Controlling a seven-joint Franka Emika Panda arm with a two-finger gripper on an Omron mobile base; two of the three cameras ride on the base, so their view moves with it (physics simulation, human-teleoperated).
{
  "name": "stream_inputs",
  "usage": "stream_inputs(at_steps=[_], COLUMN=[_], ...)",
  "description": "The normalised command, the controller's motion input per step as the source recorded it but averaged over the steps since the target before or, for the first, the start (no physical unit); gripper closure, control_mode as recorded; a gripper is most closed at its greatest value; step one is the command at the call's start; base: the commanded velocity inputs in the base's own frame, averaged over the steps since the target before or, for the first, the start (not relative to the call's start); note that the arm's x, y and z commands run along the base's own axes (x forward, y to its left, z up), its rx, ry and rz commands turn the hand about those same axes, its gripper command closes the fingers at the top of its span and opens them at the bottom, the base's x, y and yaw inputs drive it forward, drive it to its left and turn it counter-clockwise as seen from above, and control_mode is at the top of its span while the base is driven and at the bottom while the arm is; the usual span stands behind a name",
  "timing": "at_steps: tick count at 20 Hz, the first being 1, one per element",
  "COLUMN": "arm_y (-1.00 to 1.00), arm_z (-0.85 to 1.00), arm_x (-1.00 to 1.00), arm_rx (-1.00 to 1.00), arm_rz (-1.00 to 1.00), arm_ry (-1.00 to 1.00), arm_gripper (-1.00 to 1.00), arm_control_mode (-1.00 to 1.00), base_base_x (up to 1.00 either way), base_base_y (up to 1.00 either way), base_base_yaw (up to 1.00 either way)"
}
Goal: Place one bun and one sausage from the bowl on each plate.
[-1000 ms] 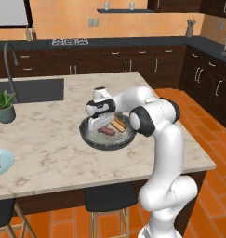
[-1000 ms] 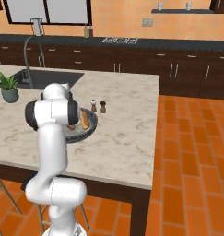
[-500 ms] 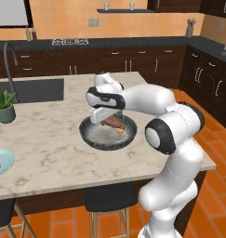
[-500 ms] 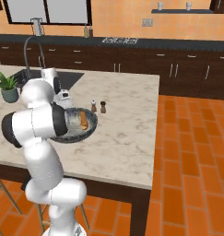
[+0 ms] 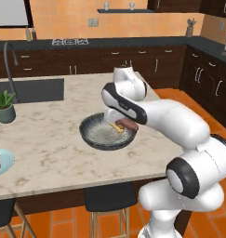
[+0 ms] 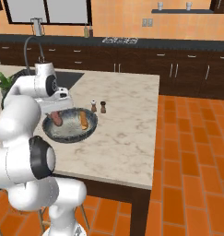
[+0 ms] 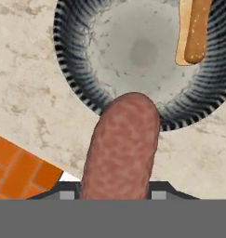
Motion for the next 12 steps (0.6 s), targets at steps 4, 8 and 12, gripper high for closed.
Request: stream_inputs(at_steps=[4, 8, 12], arm_y=[-0.47, -0.46, -0.18], arm_z=[0.01, 0.54, 1.0], arm_x=[-0.64, -0.76, -0.68], arm_rx=[0.15, 0.04, -0.01], arm_rz=[-0.27, -0.27, -0.23], arm_ry=[0.0, -0.02, 0.0], arm_gripper=[1.0, 1.0, 1.0], arm_control_mode=[-1.0, -1.0, -1.0], base_base_x=[0.0, 0.0, 0.0], base_base_y=[0.0, 0.0, 0.0], base_base_yaw=[0.0, 0.0, 0.0])
